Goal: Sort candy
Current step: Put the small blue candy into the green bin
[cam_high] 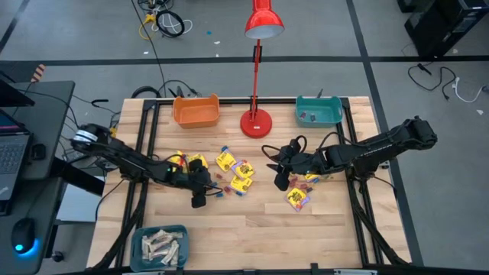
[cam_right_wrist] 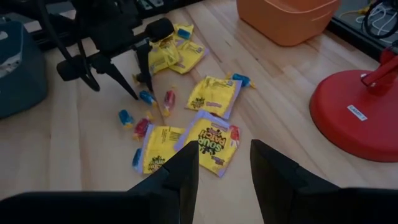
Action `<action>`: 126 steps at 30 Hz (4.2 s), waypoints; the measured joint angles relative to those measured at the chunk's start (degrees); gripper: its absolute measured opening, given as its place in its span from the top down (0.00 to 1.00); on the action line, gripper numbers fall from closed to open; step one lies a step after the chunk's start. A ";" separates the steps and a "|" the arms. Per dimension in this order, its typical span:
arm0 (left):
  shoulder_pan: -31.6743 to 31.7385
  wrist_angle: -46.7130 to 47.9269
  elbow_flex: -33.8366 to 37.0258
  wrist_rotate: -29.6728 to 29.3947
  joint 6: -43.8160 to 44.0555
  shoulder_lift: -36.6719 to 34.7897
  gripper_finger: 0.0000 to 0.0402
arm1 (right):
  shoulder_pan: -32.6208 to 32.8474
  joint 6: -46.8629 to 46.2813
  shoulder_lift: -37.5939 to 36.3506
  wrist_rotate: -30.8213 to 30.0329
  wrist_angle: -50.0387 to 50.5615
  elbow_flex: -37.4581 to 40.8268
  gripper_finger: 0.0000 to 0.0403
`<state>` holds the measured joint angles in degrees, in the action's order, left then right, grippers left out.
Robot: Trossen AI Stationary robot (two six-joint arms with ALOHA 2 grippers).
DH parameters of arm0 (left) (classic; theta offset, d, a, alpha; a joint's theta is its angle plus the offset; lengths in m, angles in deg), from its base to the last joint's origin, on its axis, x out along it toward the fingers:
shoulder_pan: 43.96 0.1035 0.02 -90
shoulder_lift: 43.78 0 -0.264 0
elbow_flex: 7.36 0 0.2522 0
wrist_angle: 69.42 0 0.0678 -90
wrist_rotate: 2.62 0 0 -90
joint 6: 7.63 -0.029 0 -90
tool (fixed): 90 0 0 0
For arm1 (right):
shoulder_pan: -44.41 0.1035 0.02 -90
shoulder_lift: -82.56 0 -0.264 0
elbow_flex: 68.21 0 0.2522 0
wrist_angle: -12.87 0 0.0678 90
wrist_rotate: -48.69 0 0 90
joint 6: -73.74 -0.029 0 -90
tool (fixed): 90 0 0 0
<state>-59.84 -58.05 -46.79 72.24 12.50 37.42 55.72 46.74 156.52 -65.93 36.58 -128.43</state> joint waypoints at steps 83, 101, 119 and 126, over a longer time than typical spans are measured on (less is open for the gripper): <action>-0.61 -40.22 -0.04 -8.02 -34.92 -7.38 1.00 | -3.28 27.54 20.63 18.74 -55.43 -0.07 0.59; -0.63 -41.53 -0.04 -8.12 -34.90 -7.35 1.00 | -4.84 28.46 20.63 18.86 -56.28 -0.07 0.72; -0.63 -41.48 -0.04 -8.83 -34.74 -7.35 1.00 | -4.81 34.72 20.62 20.65 -56.33 -0.07 1.00; -0.63 -41.44 -0.04 -11.78 -33.32 -7.35 0.92 | -4.81 35.14 20.61 20.65 -56.61 -0.07 1.00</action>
<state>-60.47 -99.49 -46.83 60.46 -20.82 30.06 50.92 81.87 177.13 -45.27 -20.03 -128.49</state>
